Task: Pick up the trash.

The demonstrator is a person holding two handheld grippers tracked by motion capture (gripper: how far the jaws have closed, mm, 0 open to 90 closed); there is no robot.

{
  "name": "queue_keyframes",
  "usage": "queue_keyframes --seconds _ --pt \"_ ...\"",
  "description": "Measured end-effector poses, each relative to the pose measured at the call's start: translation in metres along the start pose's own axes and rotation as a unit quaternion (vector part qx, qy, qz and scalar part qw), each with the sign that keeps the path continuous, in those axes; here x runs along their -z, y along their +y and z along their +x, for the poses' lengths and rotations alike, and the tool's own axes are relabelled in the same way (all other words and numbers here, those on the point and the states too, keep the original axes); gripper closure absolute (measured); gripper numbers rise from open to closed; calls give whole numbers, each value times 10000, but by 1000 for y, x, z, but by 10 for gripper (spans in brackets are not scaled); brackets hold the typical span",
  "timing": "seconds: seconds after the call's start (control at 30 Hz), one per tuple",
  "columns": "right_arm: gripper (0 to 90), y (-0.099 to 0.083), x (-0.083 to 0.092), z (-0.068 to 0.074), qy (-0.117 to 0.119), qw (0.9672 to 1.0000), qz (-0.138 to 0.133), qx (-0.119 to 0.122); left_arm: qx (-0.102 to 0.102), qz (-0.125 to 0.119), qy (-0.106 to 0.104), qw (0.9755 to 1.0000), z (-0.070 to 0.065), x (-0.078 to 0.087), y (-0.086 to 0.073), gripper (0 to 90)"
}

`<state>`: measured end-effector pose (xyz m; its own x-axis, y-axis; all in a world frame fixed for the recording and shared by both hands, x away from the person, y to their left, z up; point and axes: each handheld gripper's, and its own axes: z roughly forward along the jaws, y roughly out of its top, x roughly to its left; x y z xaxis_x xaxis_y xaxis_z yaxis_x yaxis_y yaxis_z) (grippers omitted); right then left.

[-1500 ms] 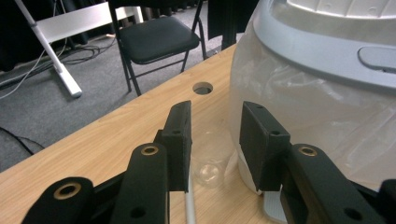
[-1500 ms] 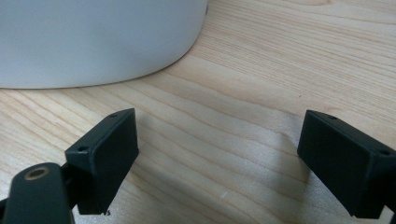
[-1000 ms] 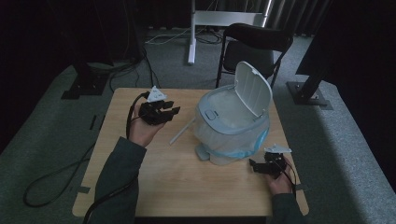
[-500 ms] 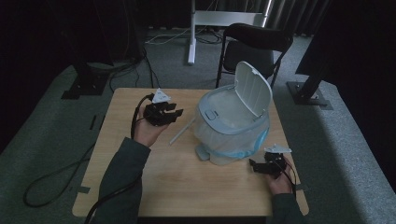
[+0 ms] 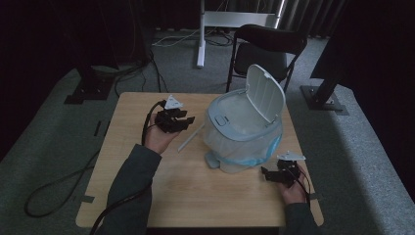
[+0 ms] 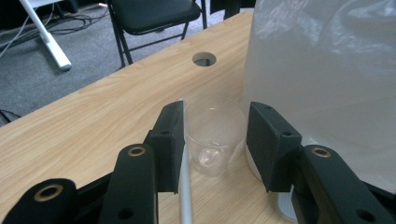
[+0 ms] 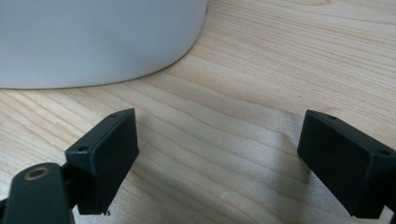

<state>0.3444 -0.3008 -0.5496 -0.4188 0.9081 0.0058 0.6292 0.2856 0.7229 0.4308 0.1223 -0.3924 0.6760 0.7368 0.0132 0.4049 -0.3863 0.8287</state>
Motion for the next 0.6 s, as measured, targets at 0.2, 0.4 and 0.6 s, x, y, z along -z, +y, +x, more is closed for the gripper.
queue_keyframes --seconds 0.2,0.4,0.6 --pt "113 0 0 0 -1 10000 0 1 57 21 -14 10000 1 -7 -2 553" --pt "113 0 0 0 0 10000 0 1 43 95 -10 9999 0 -16 -1 542" --pt "113 0 0 0 0 10000 0 0 25 162 -37 9999 0 -27 1 534"
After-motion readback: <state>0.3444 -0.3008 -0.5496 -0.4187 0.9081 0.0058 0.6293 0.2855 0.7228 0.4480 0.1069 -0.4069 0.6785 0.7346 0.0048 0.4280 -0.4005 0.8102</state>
